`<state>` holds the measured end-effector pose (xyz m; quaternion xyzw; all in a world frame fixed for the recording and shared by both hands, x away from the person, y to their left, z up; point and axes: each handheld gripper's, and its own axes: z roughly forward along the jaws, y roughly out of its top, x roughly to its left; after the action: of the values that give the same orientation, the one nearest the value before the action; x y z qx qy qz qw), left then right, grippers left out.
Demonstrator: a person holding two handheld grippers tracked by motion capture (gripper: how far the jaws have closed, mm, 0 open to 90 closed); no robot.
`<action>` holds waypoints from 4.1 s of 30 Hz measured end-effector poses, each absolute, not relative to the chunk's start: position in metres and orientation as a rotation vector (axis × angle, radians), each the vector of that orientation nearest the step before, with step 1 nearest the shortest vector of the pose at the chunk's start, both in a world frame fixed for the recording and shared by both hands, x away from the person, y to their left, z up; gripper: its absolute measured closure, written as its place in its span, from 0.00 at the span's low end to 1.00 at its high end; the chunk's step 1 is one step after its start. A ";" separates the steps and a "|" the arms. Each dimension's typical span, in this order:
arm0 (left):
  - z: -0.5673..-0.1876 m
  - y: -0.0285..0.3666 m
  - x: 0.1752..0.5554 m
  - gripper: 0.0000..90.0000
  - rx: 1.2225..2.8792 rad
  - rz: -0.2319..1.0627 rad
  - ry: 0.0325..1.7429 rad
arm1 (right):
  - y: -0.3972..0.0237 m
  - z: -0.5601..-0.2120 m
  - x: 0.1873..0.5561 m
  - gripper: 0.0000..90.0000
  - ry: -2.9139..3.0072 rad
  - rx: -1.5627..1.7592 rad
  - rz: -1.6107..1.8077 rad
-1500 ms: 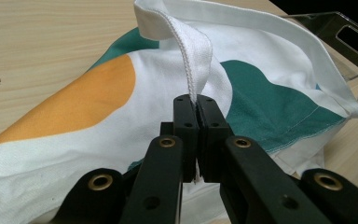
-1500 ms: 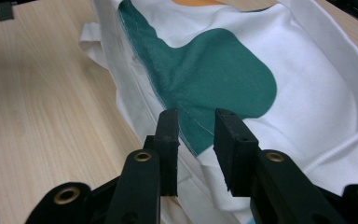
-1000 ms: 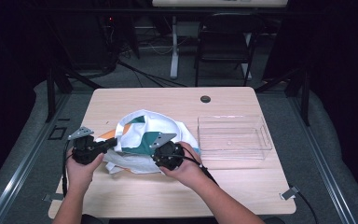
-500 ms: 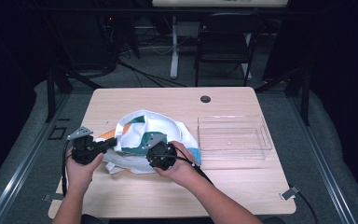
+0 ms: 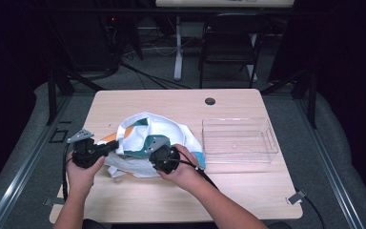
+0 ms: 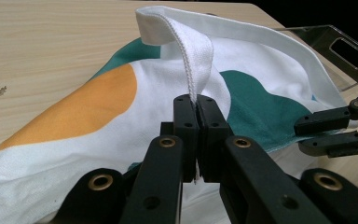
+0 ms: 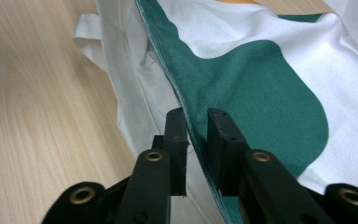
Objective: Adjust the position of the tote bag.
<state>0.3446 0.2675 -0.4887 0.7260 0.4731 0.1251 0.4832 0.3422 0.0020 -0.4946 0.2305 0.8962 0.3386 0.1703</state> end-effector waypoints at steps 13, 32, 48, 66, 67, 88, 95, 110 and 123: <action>-0.488 0.266 0.343 0.98 1.774 0.344 1.146 | -0.004 -0.492 0.344 0.97 2.501 0.735 1.019; -0.465 0.279 0.335 0.69 1.772 0.460 1.143 | -0.016 -0.457 0.368 0.98 2.461 0.916 1.187; -0.440 0.251 0.352 0.55 1.972 0.528 0.977 | -0.011 -0.431 0.392 0.98 2.461 0.942 1.172; -0.456 0.220 0.381 0.48 2.187 0.590 0.880 | -0.005 -0.423 0.406 0.98 2.447 0.935 1.176; -0.457 0.218 0.383 0.48 2.199 0.607 0.877 | -0.005 -0.424 0.407 0.98 2.445 0.936 1.175; -0.454 0.216 0.397 1.00 2.151 0.600 0.991 | -0.006 -0.425 0.409 0.98 2.430 0.938 1.171; -0.448 0.222 0.397 0.97 2.138 0.585 0.982 | -0.005 -0.425 0.410 0.98 2.428 0.945 1.170; -0.444 0.225 0.401 0.52 2.169 0.703 0.953 | -0.003 -0.430 0.410 0.98 2.412 0.947 1.163; -0.455 0.221 0.419 0.52 2.263 0.667 0.956 | -0.007 -0.427 0.413 0.98 2.406 0.964 1.195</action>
<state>0.4187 0.2207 -0.4546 0.8498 0.3591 0.2506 0.2934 0.4133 -0.0069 -0.4270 0.3343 0.8343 0.4144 0.1434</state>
